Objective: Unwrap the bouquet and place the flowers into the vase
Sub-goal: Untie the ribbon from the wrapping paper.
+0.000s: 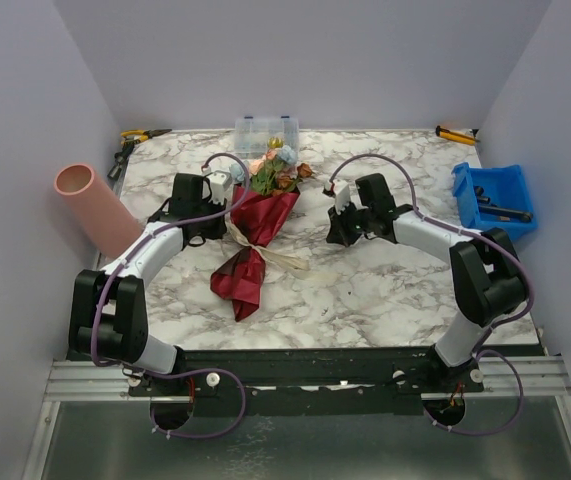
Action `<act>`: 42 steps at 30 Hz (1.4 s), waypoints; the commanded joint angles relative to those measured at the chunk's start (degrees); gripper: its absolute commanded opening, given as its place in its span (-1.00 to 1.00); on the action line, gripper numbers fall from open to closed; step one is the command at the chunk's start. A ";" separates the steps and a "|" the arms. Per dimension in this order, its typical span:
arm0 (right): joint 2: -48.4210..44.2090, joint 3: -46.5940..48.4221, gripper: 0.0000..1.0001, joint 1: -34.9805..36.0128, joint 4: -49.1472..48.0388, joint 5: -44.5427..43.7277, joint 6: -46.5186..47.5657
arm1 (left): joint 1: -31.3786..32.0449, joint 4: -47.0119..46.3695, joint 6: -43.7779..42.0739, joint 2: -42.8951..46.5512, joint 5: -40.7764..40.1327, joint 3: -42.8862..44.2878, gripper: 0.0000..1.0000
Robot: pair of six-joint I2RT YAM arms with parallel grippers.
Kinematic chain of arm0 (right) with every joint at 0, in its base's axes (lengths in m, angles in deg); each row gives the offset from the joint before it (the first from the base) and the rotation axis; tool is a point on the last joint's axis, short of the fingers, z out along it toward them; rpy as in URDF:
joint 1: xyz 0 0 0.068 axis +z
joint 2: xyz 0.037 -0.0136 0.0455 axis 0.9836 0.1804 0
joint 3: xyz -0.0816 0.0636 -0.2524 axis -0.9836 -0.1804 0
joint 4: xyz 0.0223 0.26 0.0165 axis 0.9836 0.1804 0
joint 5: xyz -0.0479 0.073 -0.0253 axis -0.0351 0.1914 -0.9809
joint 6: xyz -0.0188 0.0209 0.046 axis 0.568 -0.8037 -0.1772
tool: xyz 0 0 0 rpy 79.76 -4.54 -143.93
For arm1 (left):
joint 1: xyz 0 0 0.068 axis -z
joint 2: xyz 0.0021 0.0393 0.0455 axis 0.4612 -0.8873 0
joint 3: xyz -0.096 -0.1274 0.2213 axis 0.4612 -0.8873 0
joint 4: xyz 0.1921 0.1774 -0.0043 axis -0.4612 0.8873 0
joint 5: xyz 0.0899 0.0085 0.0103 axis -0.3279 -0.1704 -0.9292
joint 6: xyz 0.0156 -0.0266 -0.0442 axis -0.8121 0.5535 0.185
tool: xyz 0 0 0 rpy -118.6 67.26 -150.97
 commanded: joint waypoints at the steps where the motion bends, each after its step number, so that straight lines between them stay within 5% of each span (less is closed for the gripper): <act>1: -1.86 -0.34 -0.99 -0.06 2.37 6.31 2.38 | -0.11 -1.23 0.09 1.06 3.64 -1.17 -1.00; 2: -1.35 0.30 -0.93 -0.04 3.47 9.25 2.35 | -0.15 -1.23 0.13 0.80 4.07 -1.14 -1.00; 6: 0.72 1.73 -0.19 0.15 5.88 14.78 1.89 | -0.14 -1.24 0.35 -0.12 5.23 -0.85 -1.00; 8: 1.16 2.26 -0.01 0.82 7.35 16.59 2.54 | -0.15 -1.24 0.46 -0.38 5.51 -0.74 -1.00; 19: 4.42 5.45 -0.11 7.18 11.23 15.38 4.99 | -0.14 -1.15 0.96 -0.47 6.56 -0.48 -1.00; 37: 12.79 10.78 0.06 11.93 10.25 9.34 3.85 | -0.12 -1.18 1.39 -1.34 7.51 -0.06 -1.00; 42: 14.08 12.60 -0.08 13.78 10.88 10.40 4.36 | -0.13 -1.20 1.42 -1.47 7.71 0.01 -1.00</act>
